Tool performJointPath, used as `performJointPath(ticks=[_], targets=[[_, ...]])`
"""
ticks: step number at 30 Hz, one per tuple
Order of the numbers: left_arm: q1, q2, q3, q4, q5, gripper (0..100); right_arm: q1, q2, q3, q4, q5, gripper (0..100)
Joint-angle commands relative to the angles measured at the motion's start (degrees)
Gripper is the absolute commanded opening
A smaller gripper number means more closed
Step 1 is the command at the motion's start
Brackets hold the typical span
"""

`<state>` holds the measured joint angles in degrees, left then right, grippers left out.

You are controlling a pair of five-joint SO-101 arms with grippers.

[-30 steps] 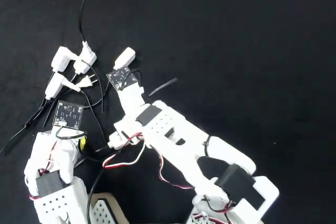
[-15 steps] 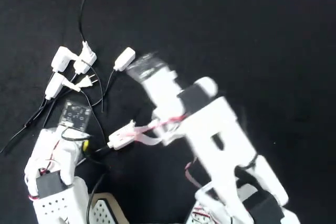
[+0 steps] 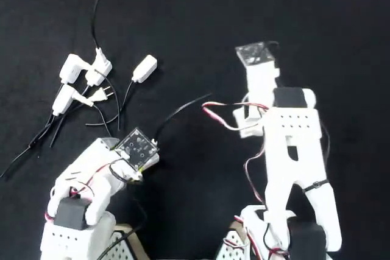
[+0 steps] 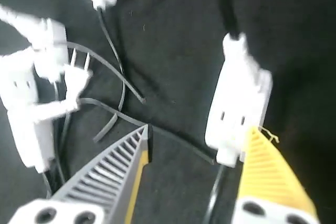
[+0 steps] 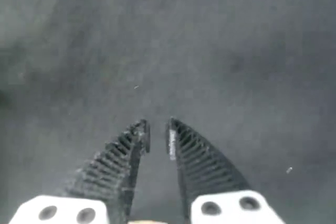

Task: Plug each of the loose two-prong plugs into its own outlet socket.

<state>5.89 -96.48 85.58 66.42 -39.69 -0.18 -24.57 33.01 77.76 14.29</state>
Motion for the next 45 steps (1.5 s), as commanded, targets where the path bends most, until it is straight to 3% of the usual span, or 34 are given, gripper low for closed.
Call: performJointPath(ticks=[1, 9, 17, 19, 25, 29, 32, 37, 41, 45], targets=[[2.42, 13.01, -7.25, -4.31, 1.05, 28, 2.64, -0.04, 0.4, -6.15, 6.77, 2.6], [6.2, 51.6, -19.03, -16.0, 0.88, 28, 1.85, -0.04, 2.24, -7.56, 6.15, 2.5], [6.11, 79.38, -33.45, -18.64, 0.97, 27, 1.85, -0.04, 2.59, -8.53, 6.15, 2.5], [6.02, 82.46, -35.3, -18.2, 0.97, 25, 1.85, -0.04, 3.56, -9.76, 6.15, 2.5], [5.93, 81.41, -35.56, -16.62, 1.14, 2, 1.85, -0.04, 4.7, -11.16, 6.33, 2.5], [5.76, 76.66, -36.79, -9.93, 0.97, 3, 1.85, -0.04, 4.7, -11.16, 6.24, 2.5], [0.31, 69.89, -39.87, -5.19, 0.97, 3, 1.85, -0.04, 4.7, -11.16, 6.15, 2.5], [-16.57, 61.89, -50.86, -1.93, -0.62, 3, 1.85, -0.04, 4.7, -11.16, 6.15, 2.5], [-26.24, 67.6, -59.65, -1.85, -5.98, 3, 1.85, 0.04, 4.7, -11.16, 6.15, 2.5], [-32.57, 81.49, -71.6, -1.58, -8.35, 3, 1.85, 0.04, 4.79, -11.16, 6.15, 2.5]])
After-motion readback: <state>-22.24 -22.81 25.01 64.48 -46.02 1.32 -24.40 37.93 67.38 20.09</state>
